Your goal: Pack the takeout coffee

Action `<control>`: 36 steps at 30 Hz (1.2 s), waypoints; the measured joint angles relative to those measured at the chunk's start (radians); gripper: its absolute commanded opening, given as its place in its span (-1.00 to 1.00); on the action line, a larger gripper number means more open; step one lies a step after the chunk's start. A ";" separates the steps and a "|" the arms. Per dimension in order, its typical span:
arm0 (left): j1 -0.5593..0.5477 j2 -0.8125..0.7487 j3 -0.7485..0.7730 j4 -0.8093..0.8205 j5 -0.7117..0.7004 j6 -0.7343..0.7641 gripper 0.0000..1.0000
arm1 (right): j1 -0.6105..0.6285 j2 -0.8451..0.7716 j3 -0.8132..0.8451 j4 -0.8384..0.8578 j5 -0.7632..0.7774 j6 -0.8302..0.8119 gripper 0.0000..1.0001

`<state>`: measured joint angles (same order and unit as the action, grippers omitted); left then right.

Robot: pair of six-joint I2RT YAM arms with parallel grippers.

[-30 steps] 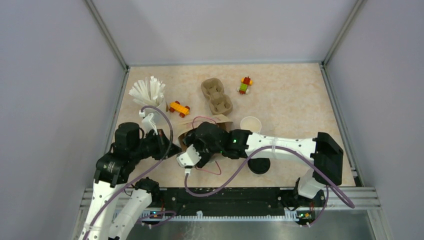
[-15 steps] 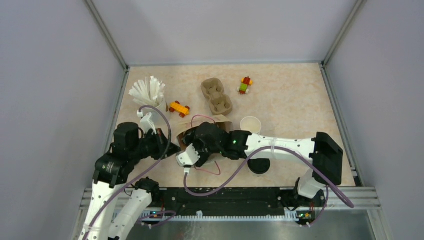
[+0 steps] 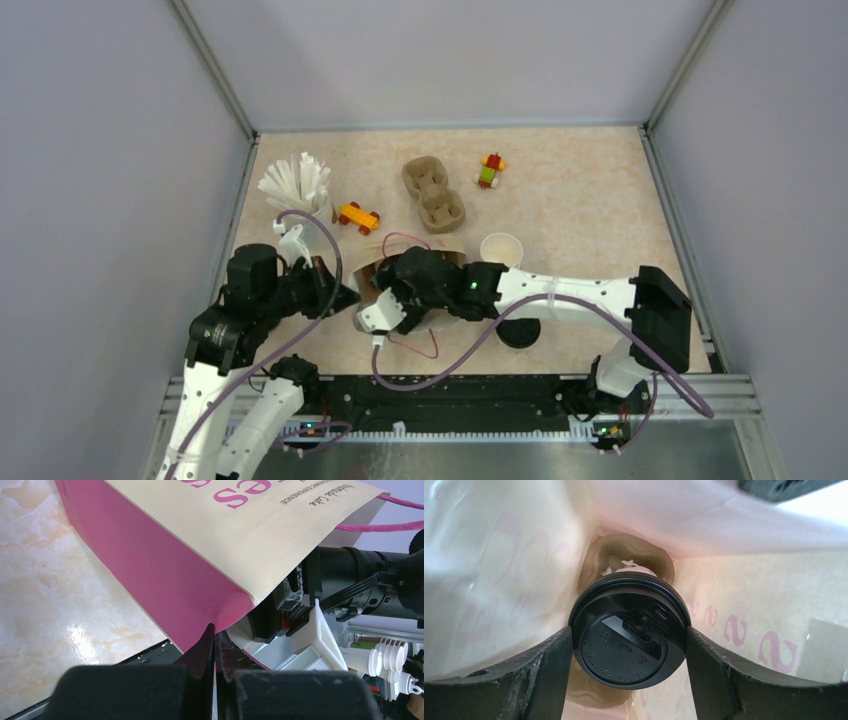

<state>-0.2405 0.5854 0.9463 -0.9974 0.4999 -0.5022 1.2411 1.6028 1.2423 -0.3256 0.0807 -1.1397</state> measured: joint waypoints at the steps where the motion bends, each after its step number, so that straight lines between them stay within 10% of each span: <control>1: 0.000 0.000 0.000 0.000 0.001 0.001 -1.00 | 0.000 -0.010 -0.006 -0.006 0.005 0.000 0.32; 25: 0.000 0.002 0.015 0.039 0.034 0.121 -1.00 | 0.000 -0.140 -0.023 -0.136 0.040 0.033 0.31; 36: 0.000 -0.036 -0.027 0.055 0.034 0.056 -0.02 | 0.000 -0.214 -0.097 -0.154 0.055 0.103 0.29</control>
<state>-0.2405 0.5491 0.9192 -0.9424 0.5339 -0.4465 1.2415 1.3891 1.1458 -0.4793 0.1352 -1.0367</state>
